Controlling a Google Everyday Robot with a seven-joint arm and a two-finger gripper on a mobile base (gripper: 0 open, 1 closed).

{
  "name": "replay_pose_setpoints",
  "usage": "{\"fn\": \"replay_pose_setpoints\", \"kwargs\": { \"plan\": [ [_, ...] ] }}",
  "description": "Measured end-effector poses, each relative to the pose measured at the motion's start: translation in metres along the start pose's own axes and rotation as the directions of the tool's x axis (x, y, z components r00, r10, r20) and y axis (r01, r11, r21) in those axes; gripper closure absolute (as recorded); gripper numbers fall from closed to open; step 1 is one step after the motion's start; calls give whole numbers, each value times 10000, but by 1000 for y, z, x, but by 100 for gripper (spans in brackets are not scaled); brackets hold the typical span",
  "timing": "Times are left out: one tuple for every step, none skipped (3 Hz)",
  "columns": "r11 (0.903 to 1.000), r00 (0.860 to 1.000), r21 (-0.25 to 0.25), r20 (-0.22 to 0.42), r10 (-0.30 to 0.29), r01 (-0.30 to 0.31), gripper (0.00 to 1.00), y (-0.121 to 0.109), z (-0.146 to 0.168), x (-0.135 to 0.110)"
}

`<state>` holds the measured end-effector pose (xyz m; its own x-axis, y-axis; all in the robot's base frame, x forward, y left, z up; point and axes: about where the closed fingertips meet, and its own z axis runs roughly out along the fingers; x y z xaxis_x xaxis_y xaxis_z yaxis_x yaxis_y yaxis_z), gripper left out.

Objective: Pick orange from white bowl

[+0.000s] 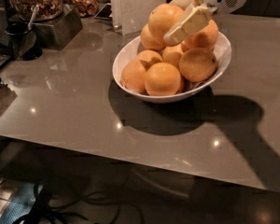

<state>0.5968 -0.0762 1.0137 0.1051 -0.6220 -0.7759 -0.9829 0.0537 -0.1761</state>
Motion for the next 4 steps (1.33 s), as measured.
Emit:
{"fn": "replay_pose_setpoints", "kwargs": {
  "plan": [
    [9980, 9966, 159, 544, -617, 610, 100, 5, -19, -20],
    [9998, 9942, 160, 1068, -149, 133, 100, 13, -28, -9],
    [9967, 9850, 83, 1536, 782, -804, 100, 26, -32, 16],
    [9837, 9630, 13, 2043, 1759, -1800, 100, 36, -31, 47]
  ]
}}
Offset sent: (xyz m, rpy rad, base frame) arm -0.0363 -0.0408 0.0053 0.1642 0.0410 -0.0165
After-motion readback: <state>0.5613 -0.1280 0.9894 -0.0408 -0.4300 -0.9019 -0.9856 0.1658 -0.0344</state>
